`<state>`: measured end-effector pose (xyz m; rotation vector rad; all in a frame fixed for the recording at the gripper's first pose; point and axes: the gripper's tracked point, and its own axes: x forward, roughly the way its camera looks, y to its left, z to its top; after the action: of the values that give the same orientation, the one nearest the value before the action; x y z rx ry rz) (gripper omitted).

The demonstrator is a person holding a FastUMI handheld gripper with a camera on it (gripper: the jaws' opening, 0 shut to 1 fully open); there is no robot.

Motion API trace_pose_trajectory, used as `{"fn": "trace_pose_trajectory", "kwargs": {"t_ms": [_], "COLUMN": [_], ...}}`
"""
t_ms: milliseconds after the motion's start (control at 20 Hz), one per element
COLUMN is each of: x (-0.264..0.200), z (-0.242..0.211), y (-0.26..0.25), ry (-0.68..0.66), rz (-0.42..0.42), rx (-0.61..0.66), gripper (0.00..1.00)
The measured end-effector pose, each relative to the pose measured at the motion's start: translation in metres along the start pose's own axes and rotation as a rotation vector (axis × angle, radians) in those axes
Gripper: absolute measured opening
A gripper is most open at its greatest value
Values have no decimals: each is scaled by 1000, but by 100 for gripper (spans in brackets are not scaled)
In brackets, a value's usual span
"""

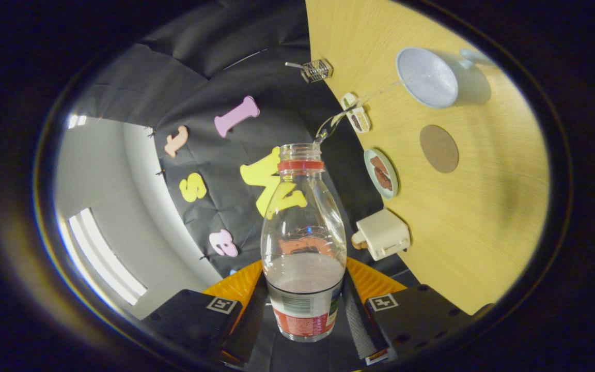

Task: Take the bottle from table, then pour the juice into the cup, finally place the bottle on the coaster

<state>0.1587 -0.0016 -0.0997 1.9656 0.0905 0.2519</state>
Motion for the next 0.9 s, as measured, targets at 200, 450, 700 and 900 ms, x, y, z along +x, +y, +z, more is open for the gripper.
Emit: {"fn": "trace_pose_trajectory", "kwargs": {"t_ms": [200,450,700,900], "x": [1,4,9,6], "z": [4,0,-4,3], "y": [5,9,18,23], "ry": [-12,-10,-9,-27], "rz": [21,34,60,74], "rx": [37,93,128,144], "gripper": [77,77,77,77]}}
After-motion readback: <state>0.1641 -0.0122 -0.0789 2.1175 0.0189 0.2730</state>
